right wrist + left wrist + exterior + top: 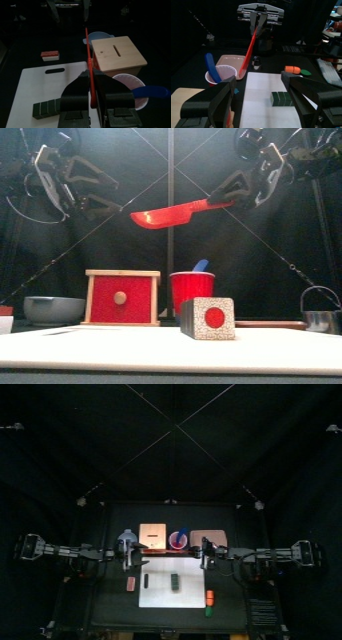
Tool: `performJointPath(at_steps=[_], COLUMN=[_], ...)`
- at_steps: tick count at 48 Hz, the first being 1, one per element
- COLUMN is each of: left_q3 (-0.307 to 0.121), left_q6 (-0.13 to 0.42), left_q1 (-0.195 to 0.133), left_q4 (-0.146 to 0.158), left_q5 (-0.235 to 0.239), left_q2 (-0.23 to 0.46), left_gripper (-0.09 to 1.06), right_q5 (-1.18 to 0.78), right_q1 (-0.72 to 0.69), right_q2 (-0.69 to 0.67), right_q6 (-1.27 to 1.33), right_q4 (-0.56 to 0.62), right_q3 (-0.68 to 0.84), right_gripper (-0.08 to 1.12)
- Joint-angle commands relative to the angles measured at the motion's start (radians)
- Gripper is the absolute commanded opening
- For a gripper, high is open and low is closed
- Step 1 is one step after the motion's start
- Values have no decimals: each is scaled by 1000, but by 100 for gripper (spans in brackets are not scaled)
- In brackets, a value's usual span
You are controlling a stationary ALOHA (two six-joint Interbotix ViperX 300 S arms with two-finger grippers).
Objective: Cut the sushi into 4 pieces with the knife
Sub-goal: Grasp knife edge with left hand
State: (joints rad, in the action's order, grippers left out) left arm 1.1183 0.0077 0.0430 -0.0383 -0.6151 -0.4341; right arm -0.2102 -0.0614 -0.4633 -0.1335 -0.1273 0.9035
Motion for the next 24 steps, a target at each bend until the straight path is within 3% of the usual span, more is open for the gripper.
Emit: performJointPath(at_steps=[1,5,15,24], left_q3=[-48,-72,-118,-112], left_q6=[2,2,2,2], left_q1=[11,17,34,43], left_q4=[29,43,44,44], left_q5=[-8,-12,-18,-35], left_q2=[43,89,169,166], left_gripper=[98,98,94,76], right_q5=[-11,-11,-11,-11], right_q1=[17,21,21,23], right_q2=[-8,-8,-6,-6], right_q6=[0,-2,0,0], right_q4=[2,2,5,6], right_q3=[-18,-18,-14,-12], right_gripper=[24,24,24,24])
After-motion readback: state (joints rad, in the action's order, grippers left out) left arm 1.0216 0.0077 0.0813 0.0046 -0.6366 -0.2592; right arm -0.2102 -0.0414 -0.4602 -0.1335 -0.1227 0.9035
